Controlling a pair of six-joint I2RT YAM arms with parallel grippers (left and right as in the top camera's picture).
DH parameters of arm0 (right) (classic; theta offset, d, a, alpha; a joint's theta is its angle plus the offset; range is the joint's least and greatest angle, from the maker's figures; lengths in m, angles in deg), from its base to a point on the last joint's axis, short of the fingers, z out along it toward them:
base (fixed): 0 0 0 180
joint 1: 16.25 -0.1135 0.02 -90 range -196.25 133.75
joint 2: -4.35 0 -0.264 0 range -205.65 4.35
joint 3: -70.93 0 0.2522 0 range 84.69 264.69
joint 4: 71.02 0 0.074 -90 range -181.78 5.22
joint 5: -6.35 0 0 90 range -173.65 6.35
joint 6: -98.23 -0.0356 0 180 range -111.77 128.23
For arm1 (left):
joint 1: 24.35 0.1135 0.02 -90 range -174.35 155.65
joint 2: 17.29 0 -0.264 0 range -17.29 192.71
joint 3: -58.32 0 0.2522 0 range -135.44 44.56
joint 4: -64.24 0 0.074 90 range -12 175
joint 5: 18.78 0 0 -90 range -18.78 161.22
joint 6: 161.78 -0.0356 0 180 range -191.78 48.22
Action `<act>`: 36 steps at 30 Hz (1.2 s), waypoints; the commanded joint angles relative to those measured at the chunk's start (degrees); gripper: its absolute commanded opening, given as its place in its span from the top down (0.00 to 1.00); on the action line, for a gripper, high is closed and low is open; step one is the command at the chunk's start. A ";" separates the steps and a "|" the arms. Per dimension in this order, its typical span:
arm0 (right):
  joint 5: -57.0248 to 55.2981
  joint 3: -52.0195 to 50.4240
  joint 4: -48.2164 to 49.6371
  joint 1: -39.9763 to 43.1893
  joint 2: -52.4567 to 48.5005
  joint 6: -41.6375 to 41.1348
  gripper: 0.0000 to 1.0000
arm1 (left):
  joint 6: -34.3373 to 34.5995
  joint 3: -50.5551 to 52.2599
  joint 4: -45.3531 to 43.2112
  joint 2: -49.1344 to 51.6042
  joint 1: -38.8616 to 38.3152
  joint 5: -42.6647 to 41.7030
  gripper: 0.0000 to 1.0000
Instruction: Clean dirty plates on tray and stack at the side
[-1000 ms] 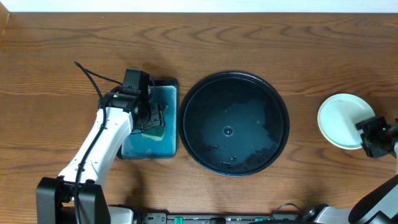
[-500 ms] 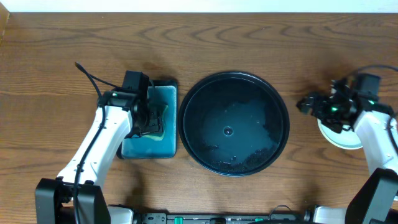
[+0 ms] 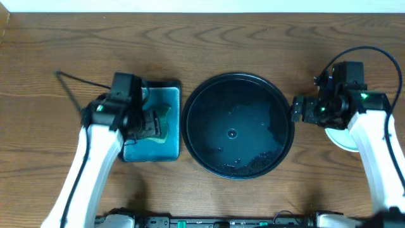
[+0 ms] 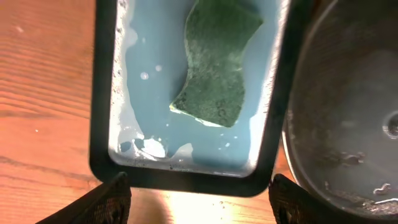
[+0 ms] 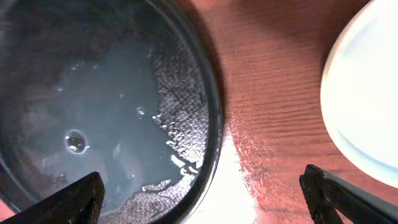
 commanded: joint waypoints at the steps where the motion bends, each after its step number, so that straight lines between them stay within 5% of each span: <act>1: -3.10 -0.90 0.00 -2.05 6.82 0.76 0.01 | -0.33 3.41 -0.59 -7.06 -0.61 0.11 0.28; 16: -7.78 -15.37 6.62 -7.98 39.98 0.83 0.01 | 1.62 13.40 -5.09 -38.21 -1.07 0.09 0.28; 36: -7.34 -15.41 -0.31 -7.98 41.92 0.83 0.01 | 1.62 13.40 -5.01 -39.06 -1.07 0.11 0.27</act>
